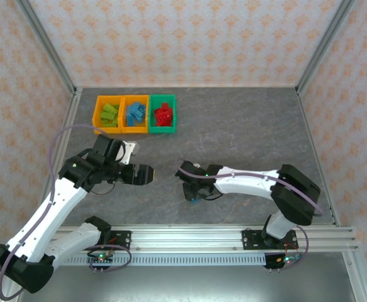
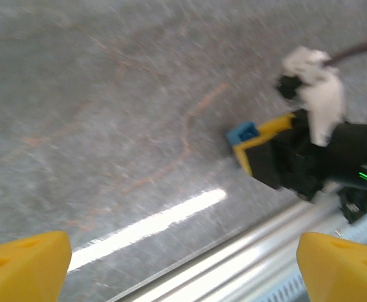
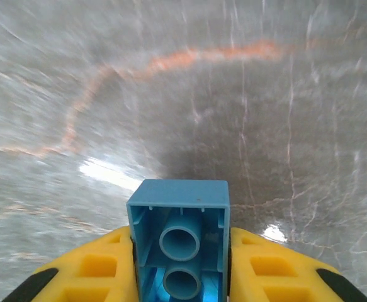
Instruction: Sort the legos into containers by color
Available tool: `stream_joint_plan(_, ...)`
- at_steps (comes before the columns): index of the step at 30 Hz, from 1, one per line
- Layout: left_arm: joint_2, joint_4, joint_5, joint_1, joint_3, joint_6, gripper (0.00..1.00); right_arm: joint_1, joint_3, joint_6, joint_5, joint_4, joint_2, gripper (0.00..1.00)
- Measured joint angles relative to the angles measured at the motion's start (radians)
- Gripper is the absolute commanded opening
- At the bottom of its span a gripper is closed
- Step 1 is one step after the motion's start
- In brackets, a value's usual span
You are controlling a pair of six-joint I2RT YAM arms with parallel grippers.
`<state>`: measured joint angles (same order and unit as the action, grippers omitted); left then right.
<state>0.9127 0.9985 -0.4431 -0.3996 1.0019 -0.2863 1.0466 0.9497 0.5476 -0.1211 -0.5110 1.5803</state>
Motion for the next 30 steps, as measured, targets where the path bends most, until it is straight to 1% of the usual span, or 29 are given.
stream_joint_plan(3,-0.055,-0.034,0.135,0.000,0.000,0.000,0.97,-0.012,0.055,-0.028,0.052,0.051,-0.060,0.23)
stream_joint_plan(6,-0.099,-0.100,0.262,0.000,-0.001,0.010,0.97,-0.055,0.139,-0.074,0.095,0.172,-0.066,0.23)
stream_joint_plan(8,-0.108,-0.148,0.330,0.007,-0.005,0.029,0.98,-0.100,0.200,-0.111,0.109,0.258,-0.041,0.22)
stream_joint_plan(11,-0.112,-0.185,0.381,0.065,-0.007,0.048,0.98,-0.158,0.341,-0.173,0.116,0.345,0.074,0.22)
stream_joint_plan(14,-0.143,-0.225,0.400,0.135,-0.045,0.058,0.98,-0.193,0.507,-0.237,0.114,0.430,0.247,0.22)
stream_joint_plan(16,-0.171,-0.225,0.408,0.162,-0.066,0.061,0.98,-0.205,0.595,-0.270,0.103,0.472,0.358,0.22)
stream_joint_plan(21,-0.173,-0.230,0.401,0.167,-0.074,0.072,1.00,-0.232,0.868,-0.331,0.029,0.502,0.648,0.24)
stream_joint_plan(25,-0.146,-0.232,0.395,0.167,-0.074,0.079,1.00,-0.243,1.135,-0.370,-0.042,0.459,0.853,0.25)
stream_joint_plan(27,-0.138,-0.233,0.392,0.167,-0.074,0.079,1.00,-0.242,1.244,-0.379,-0.061,0.428,0.919,0.27)
stream_joint_plan(30,-0.140,-0.233,0.391,0.167,-0.075,0.079,1.00,-0.240,1.397,-0.394,-0.066,0.383,0.998,0.32)
